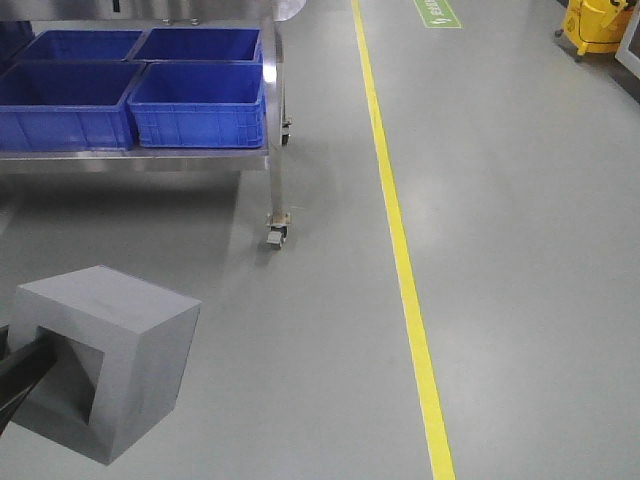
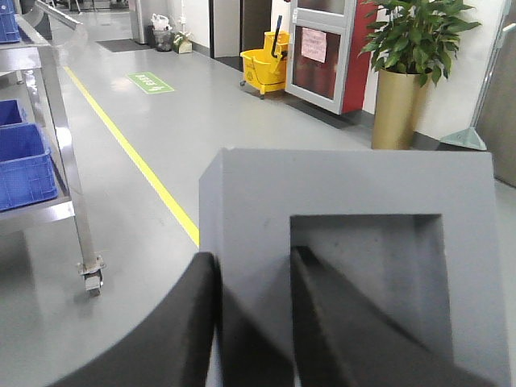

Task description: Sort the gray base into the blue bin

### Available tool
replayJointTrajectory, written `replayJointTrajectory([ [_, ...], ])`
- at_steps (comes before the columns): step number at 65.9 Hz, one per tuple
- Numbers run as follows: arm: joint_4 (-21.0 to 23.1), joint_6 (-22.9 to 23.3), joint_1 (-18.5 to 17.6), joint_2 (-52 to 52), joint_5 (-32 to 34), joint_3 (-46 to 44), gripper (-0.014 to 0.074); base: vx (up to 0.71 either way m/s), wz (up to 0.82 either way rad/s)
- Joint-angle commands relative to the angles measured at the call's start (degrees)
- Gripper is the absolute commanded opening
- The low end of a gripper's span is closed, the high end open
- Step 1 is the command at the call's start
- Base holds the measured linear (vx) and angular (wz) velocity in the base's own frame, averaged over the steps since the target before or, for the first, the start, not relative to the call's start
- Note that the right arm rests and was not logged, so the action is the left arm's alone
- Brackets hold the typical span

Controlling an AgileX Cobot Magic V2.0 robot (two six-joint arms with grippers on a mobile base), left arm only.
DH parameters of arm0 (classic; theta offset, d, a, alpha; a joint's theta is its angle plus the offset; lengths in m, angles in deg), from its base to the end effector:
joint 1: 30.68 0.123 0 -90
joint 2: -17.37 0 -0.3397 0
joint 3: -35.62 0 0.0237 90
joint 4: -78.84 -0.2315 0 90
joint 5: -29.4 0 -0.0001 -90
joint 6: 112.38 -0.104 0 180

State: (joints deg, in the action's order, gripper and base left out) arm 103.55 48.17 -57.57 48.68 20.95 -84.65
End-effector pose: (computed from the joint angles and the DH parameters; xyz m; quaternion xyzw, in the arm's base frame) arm 0.0366 -0.0257 0.3032 0.1635 0.7409 -0.2014 0.6195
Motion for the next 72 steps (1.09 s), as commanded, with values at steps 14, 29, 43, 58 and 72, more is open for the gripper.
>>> replayJointTrajectory([
  [14,1.02,0.15,-0.19,0.12,5.28,-1.86,-0.0006,0.45,-0.03],
  [29,1.02,0.15,-0.19,0.12,5.28,-1.86,-0.0006,0.46,0.04],
  [43,1.02,0.15,-0.19,0.12,5.28,-1.86,-0.0006,0.45,0.09],
  [58,1.02,0.15,-0.19,0.12,5.28,-1.86,-0.0006,0.41,0.09],
  [72,1.02,0.15,-0.19,0.12,5.28,-1.86,-0.0006,0.36,0.21],
])
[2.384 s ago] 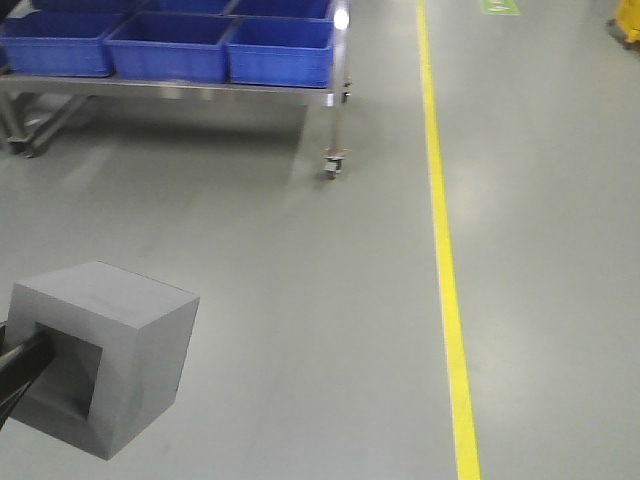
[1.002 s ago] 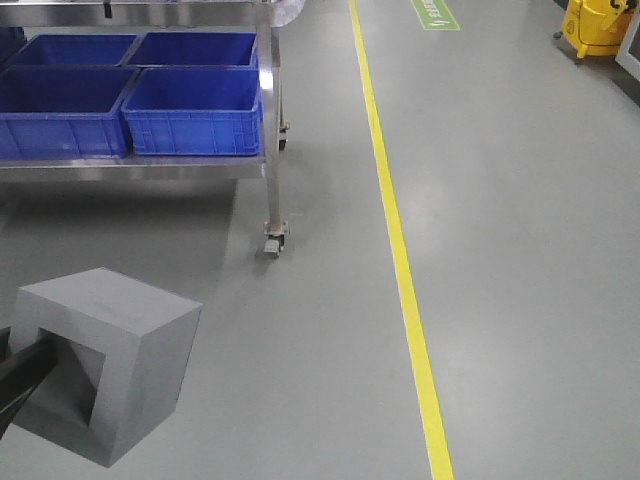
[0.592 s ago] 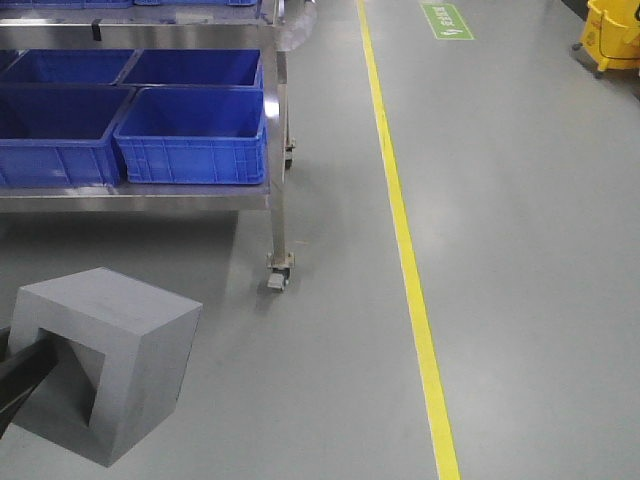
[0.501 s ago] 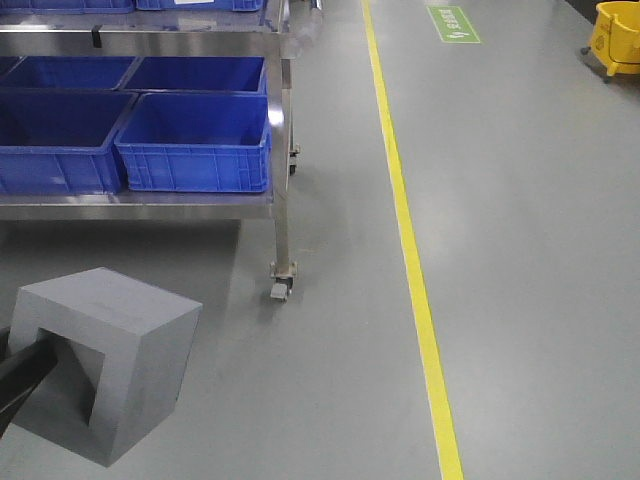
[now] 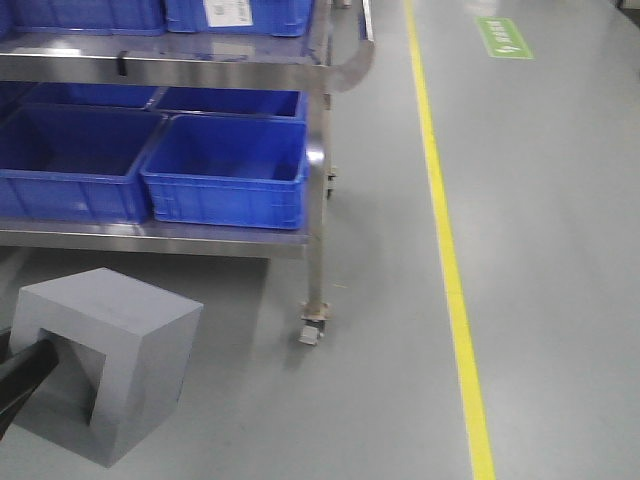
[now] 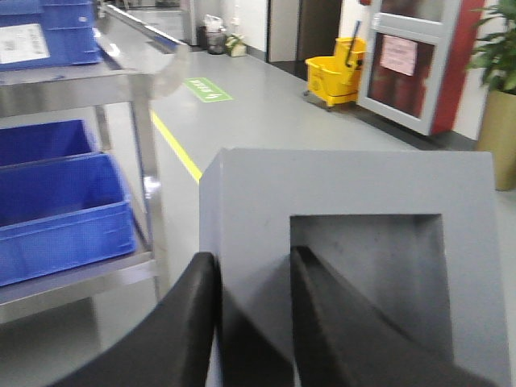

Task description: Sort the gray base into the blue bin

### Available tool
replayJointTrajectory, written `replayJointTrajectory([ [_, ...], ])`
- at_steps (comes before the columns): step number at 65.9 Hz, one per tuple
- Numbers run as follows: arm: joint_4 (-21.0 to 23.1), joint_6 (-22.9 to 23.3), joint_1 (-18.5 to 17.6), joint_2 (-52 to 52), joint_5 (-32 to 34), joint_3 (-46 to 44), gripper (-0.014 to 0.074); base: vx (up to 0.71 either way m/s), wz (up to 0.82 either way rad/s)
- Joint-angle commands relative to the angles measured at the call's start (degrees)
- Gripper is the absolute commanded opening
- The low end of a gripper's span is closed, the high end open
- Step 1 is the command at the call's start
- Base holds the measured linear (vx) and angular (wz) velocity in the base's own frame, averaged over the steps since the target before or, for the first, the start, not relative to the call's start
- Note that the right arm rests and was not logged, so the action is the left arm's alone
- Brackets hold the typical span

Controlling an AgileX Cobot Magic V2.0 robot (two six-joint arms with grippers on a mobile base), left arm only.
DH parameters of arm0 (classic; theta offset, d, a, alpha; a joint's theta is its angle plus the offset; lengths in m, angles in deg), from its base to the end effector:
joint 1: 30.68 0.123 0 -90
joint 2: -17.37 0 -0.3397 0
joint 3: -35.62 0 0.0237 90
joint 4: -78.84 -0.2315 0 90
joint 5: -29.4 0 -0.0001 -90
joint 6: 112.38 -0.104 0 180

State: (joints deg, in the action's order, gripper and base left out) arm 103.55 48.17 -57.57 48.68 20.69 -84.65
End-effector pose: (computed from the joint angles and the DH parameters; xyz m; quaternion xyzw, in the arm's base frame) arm 0.0364 -0.0259 0.3028 0.1644 0.7421 -0.2016 0.6178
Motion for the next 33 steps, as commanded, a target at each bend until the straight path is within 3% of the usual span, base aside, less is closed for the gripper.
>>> replayJointTrajectory([
  [1,1.02,0.15,-0.19,0.12,5.54,-1.86,-0.0006,0.33,0.36],
  [16,1.02,0.15,-0.19,0.12,5.54,-1.86,-0.0006,0.29,0.54],
  [33,1.02,0.15,-0.19,0.12,5.54,-1.86,-0.0006,0.26,0.81],
])
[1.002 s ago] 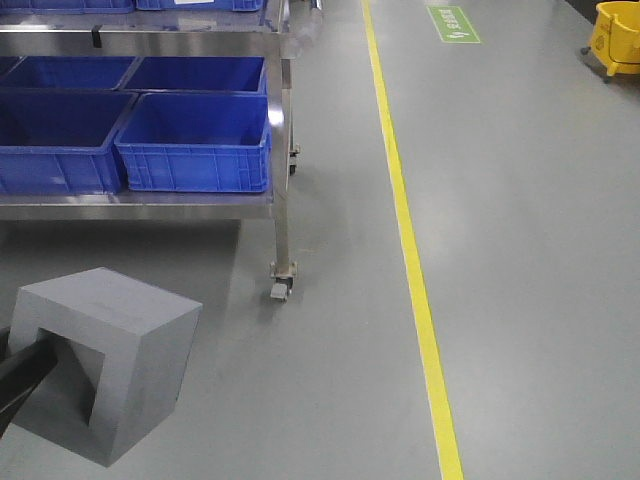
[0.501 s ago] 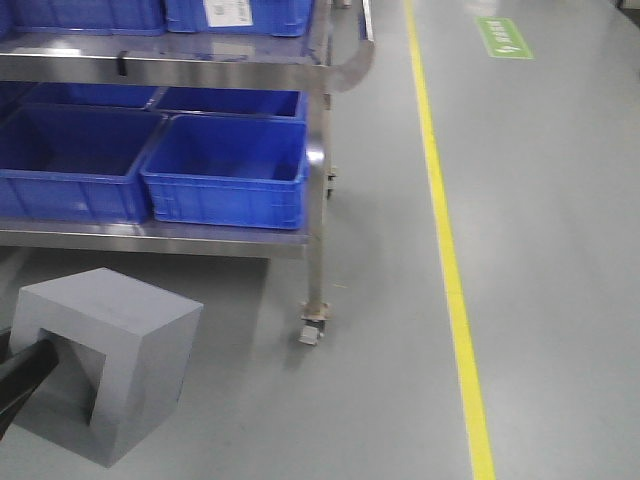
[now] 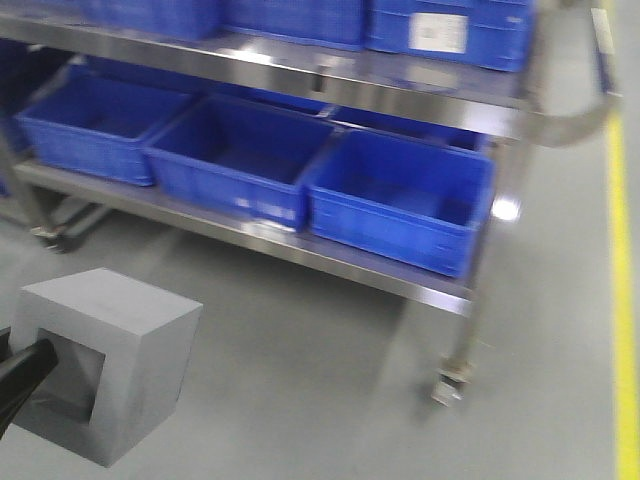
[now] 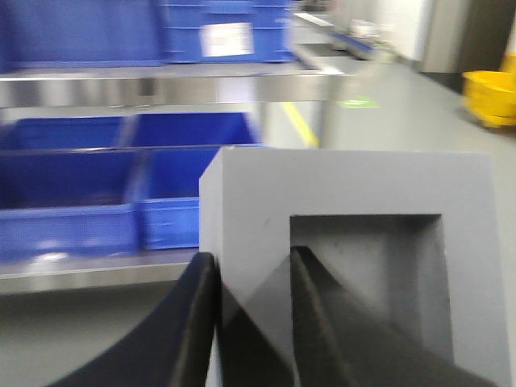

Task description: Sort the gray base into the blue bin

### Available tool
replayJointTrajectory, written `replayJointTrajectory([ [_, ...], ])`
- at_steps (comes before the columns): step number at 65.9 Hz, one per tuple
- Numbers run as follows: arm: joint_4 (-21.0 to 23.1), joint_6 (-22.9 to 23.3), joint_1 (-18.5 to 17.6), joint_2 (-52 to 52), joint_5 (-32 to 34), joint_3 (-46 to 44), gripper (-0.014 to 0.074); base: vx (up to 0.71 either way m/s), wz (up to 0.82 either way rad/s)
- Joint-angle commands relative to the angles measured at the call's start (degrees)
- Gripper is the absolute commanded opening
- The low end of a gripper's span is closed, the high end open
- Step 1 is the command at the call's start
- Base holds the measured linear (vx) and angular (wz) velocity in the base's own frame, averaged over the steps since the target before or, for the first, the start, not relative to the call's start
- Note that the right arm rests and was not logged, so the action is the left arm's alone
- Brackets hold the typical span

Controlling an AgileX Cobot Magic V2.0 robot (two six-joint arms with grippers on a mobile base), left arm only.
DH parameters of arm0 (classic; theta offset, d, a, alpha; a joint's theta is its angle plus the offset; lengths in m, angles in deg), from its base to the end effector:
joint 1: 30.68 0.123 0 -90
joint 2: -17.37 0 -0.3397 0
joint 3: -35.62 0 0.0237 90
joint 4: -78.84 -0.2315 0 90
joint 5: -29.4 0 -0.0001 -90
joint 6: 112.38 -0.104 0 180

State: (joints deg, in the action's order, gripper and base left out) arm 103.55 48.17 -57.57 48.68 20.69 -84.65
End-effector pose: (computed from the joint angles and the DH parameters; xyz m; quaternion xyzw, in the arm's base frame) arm 0.0364 -0.0259 0.3028 0.1644 0.7421 -0.2016 0.6178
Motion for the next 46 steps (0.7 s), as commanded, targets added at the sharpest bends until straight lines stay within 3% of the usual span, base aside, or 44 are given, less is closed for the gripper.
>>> replayJointTrajectory([
  [1,1.02,0.15,-0.19,0.12,5.54,-1.86,-0.0006,0.25,0.93],
  [46,1.02,0.15,-0.19,0.12,5.54,-1.86,-0.0006,0.24,0.83],
])
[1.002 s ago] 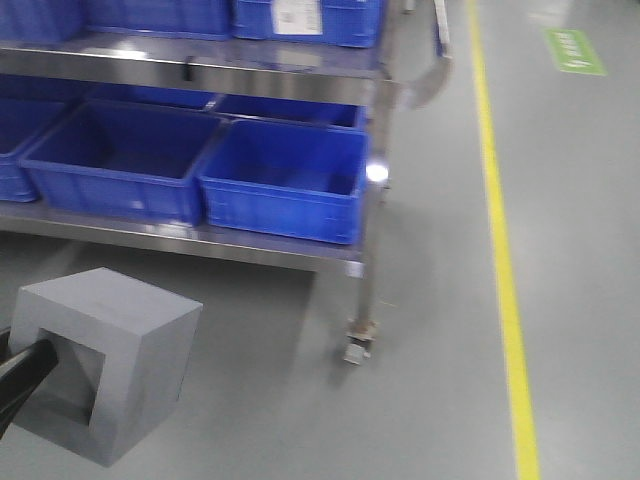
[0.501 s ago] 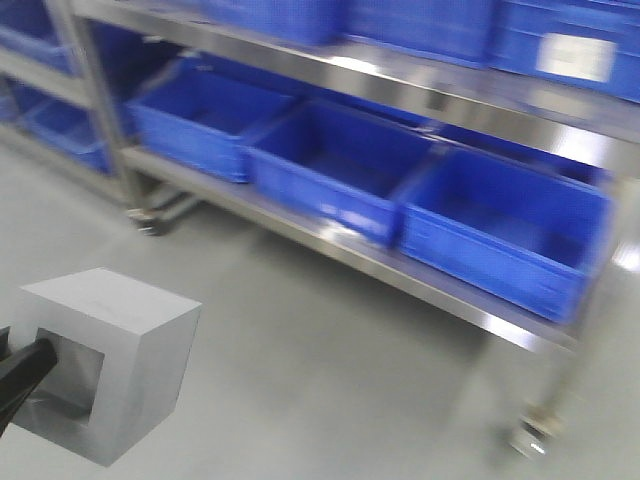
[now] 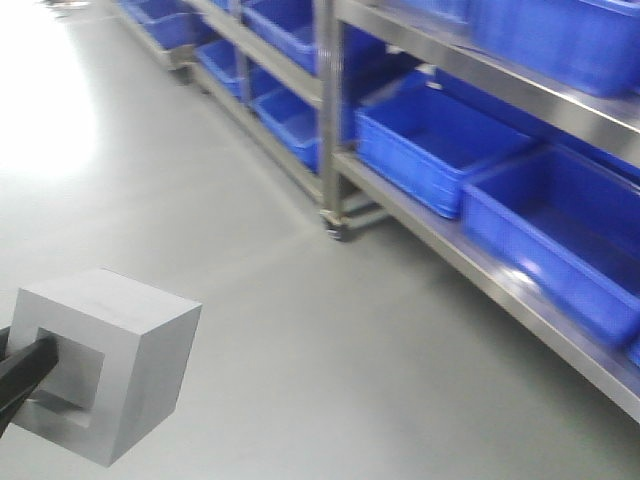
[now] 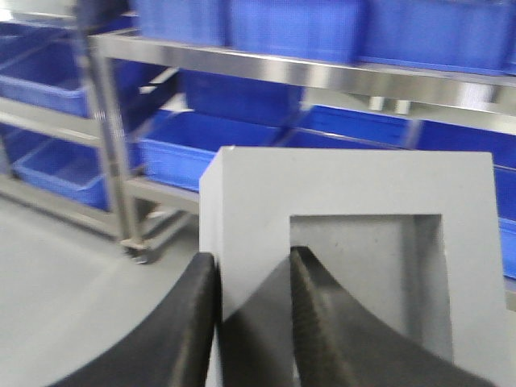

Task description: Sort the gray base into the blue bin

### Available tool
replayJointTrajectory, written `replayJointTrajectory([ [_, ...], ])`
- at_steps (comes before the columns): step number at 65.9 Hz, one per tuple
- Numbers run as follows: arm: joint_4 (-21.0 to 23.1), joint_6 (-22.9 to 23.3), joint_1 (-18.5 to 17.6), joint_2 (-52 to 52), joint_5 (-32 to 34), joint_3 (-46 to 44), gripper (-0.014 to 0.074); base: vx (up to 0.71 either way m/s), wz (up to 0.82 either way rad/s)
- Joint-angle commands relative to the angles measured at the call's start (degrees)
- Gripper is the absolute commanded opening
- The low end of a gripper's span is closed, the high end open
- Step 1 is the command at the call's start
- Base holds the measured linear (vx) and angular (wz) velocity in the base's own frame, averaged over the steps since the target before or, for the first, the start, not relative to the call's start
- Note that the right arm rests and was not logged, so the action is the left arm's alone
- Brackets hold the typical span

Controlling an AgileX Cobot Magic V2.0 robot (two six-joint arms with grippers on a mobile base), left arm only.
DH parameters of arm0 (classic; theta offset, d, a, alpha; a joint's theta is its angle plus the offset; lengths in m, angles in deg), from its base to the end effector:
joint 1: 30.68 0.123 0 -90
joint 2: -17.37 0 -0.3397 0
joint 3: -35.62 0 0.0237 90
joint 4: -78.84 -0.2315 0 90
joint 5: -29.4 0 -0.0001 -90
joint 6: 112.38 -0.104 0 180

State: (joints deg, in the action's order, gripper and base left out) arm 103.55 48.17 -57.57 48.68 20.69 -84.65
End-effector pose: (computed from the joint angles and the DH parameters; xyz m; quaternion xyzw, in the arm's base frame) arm 0.0364 -0.0259 0.3028 0.1644 0.7421 -0.2016 0.6178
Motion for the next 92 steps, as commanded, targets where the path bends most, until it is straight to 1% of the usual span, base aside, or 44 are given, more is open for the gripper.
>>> replayJointTrajectory([
  [1,1.02,0.15,-0.19,0.12,5.54,-1.86,-0.0006,0.25,0.69],
  [32,1.02,0.15,-0.14,0.12,5.55,-1.86,-0.0006,0.26,0.65],
  [46,1.02,0.15,-0.14,0.12,5.55,-1.86,-0.0006,0.31,0.49],
  [65,1.02,0.15,-0.14,0.12,5.55,-1.86,-0.0006,0.38,0.23],
  [92,1.02,0.15,-0.14,0.12,5.55,-1.86,-0.0006,0.46,0.06],
])
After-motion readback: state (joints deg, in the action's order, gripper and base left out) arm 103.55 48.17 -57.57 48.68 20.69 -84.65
